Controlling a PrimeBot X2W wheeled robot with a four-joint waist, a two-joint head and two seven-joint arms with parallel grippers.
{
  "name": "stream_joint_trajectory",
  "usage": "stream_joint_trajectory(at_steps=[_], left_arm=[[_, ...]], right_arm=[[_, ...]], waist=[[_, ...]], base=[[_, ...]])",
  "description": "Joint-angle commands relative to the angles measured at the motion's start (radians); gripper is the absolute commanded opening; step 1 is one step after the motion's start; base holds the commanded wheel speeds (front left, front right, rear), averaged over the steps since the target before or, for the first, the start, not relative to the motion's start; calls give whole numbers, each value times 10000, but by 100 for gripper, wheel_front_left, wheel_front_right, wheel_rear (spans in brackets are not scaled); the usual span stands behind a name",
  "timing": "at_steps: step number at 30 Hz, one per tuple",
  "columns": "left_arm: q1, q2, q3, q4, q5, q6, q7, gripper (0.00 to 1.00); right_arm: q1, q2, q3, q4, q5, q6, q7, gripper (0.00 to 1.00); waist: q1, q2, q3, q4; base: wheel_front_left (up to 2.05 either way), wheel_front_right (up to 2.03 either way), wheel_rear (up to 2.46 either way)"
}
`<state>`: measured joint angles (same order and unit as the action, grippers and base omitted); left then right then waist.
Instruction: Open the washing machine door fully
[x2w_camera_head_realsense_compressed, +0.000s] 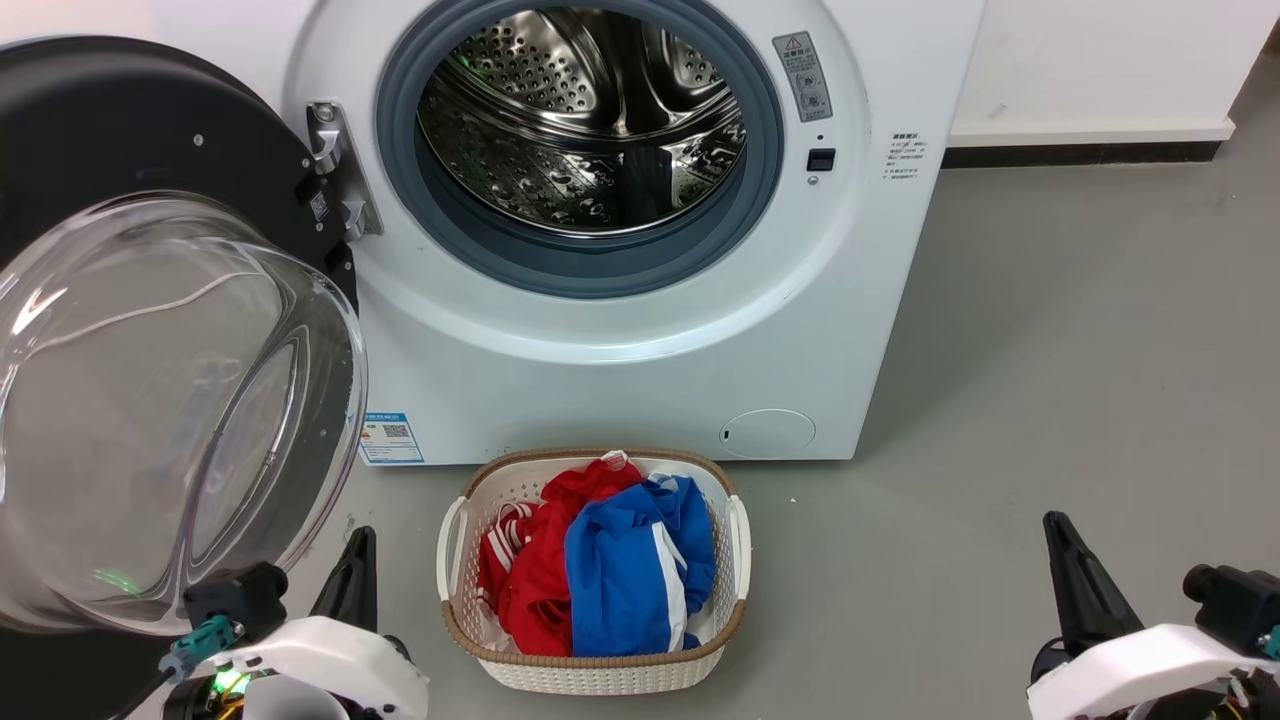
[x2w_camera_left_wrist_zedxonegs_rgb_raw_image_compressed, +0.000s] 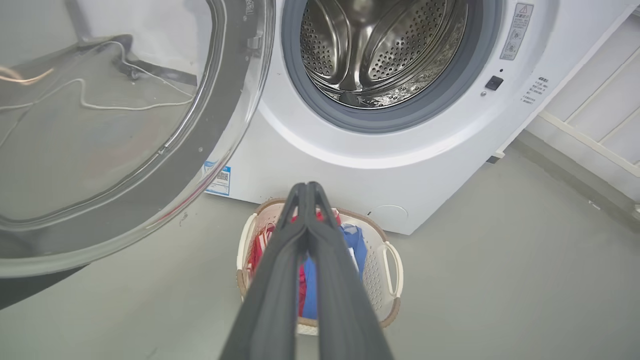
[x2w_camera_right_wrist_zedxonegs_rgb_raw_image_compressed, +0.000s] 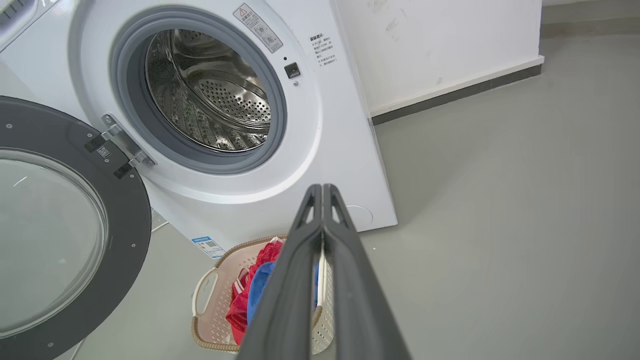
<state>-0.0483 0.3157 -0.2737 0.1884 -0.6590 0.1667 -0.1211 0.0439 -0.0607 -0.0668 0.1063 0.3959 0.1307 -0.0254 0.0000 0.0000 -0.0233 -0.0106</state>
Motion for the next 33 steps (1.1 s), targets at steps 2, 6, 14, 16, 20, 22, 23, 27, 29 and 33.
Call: stream_joint_trajectory(at_steps=[2,6,14,16,20,22,23,27,29,33], left_arm=[[-306,-56,281,-80,-515,-179,110,0],[-339,-205,489,-27,-1057,-348,235,0],[-391,-479,878,67,-2066,-663,478,0],[-403,-546,970,83,-2306,-741,532,0],[-425,-671,1154,103,-2769,-882,641,0],[-435,-733,1240,113,-2992,-951,694,0],[-440,-766,1282,118,-3102,-989,722,0],[-451,-889,1452,141,-3532,-1117,824,0],[-458,-942,1534,153,-3736,-1185,877,0],[-477,-1058,1693,177,-4142,-1311,978,0]], right_arm=[[-362,-5,-40,-68,668,0,59,0],[-431,2,-61,12,1352,0,133,0],[-575,14,-106,167,2625,0,275,0],[-607,17,-118,205,2930,0,314,0],[-666,22,-140,277,3514,0,380,0],[-695,25,-151,311,3794,0,419,0],[-713,27,-156,331,3933,0,432,0],[-783,32,-178,395,4474,0,498,0],[-807,35,-189,429,4742,0,524,0],[-863,40,-210,495,5249,0,591,0]], waist=[[0,0,6,3],[0,0,16,7],[0,0,34,14],[0,0,39,16],[0,0,49,20],[0,0,54,22],[0,0,56,23],[0,0,66,27],[0,0,71,29],[0,0,80,33]], base=[[0,0,0],[0,0,0],[0,0,0],[0,0,0],[0,0,0],[0,0,0],[0,0,0],[0,0,0],[0,0,0],[0,0,0]])
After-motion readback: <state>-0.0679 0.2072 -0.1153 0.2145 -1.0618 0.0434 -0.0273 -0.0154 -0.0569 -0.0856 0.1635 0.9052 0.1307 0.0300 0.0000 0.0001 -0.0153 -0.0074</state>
